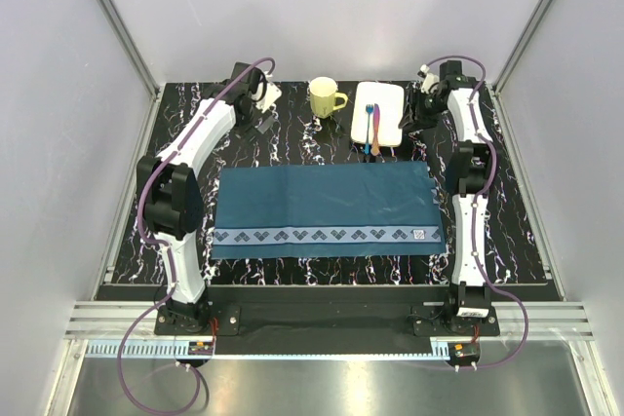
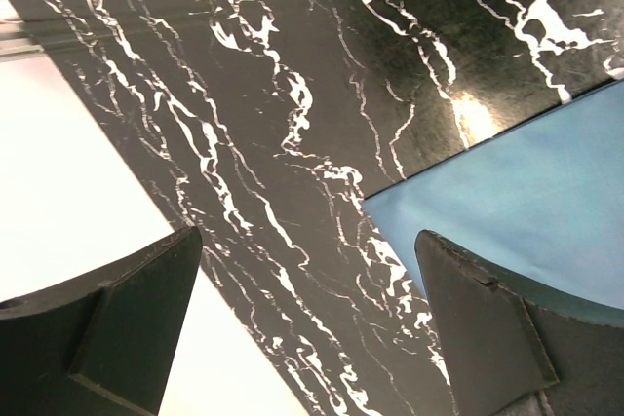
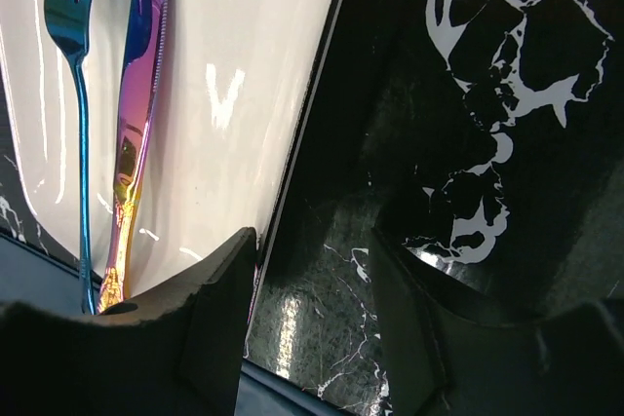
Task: Set the dinner table for one person
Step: Pick up the plate at the center of the board.
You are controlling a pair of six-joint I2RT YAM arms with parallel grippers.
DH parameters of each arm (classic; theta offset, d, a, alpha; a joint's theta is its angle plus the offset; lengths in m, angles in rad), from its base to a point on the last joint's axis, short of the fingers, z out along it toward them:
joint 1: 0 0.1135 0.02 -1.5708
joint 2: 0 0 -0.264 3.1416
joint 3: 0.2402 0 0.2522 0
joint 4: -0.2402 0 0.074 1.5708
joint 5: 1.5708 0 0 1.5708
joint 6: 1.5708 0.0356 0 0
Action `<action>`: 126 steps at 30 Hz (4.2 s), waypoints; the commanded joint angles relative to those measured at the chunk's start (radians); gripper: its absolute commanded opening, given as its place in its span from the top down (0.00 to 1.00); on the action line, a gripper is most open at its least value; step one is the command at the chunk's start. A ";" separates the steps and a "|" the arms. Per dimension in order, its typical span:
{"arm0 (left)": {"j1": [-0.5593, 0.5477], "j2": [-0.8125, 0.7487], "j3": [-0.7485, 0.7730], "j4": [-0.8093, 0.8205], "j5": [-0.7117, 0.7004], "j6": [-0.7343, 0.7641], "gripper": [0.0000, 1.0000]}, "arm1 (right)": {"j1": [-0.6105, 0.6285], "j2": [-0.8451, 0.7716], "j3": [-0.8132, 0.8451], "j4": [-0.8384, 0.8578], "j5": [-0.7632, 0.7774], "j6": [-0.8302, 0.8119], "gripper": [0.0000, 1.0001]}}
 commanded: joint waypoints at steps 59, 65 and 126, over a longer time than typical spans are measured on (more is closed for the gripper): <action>-0.054 -0.019 0.060 0.010 -0.108 0.027 0.01 | 0.015 -0.012 0.086 0.067 -0.211 0.096 1.00; -0.054 -0.022 0.060 0.009 -0.103 0.029 0.01 | 0.014 -0.057 0.126 0.070 -0.234 0.095 1.00; -0.106 -0.042 0.032 0.010 -0.151 0.058 0.01 | -0.051 -0.018 0.028 0.079 -0.519 0.162 1.00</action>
